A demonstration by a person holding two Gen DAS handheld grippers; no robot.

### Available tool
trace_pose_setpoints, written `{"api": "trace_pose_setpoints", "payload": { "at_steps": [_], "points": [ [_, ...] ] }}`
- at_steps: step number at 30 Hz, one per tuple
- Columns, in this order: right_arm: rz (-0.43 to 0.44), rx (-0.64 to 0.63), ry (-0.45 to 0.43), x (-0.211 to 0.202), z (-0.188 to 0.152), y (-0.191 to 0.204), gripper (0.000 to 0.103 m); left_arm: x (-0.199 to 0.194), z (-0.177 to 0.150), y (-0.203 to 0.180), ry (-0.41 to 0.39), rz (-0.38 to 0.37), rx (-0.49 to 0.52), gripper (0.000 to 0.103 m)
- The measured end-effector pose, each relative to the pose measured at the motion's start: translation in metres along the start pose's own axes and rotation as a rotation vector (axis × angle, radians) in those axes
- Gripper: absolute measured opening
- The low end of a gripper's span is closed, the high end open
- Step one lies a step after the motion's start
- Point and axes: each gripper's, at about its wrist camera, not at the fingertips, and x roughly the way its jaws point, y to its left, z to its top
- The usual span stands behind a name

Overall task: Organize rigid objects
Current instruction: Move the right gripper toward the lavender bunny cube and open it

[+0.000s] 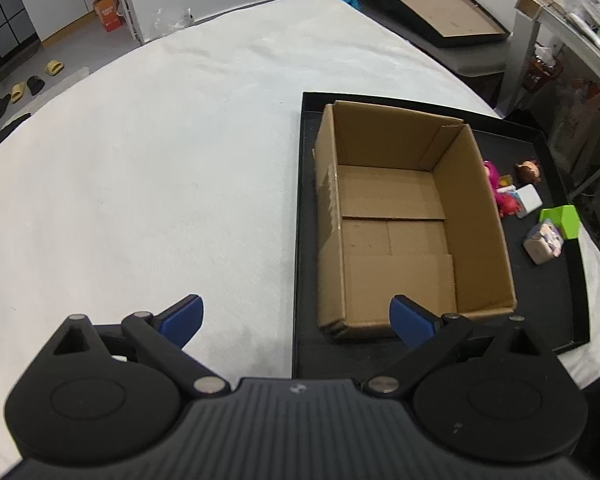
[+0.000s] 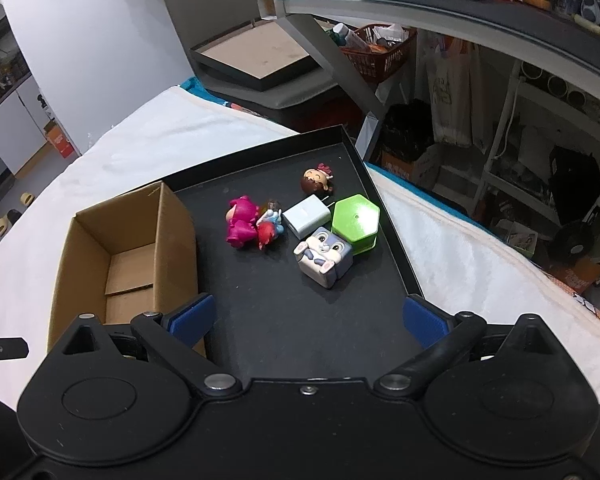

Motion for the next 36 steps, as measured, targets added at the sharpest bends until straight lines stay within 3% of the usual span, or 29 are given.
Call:
{"api": "trace_pose_setpoints", "payload": {
  "at_steps": [8, 15, 24, 29, 36],
  "points": [
    [-0.006, 0.026, 0.018, 0.022, 0.009, -0.011, 0.090, 0.021, 0.013, -0.008, 0.027, 0.009, -0.015, 0.094],
    [0.006, 0.084, -0.038, 0.034, 0.015, -0.030, 0.088, 0.041, 0.026, -0.009, 0.044, 0.027, -0.046, 0.078],
    [0.021, 0.095, 0.042, 0.076, 0.019, -0.037, 0.082, 0.068, 0.040, -0.017, 0.095, 0.030, -0.034, 0.062],
    [0.022, 0.100, 0.105, 0.100, 0.026, -0.030, 0.082, 0.090, 0.049, -0.021, 0.153, 0.033, -0.036, 0.047],
    [0.024, 0.227, 0.166, 0.132, 0.032, -0.029, 0.083, 0.107, 0.056, -0.024, 0.230, 0.047, -0.062, 0.018]
  ]
}}
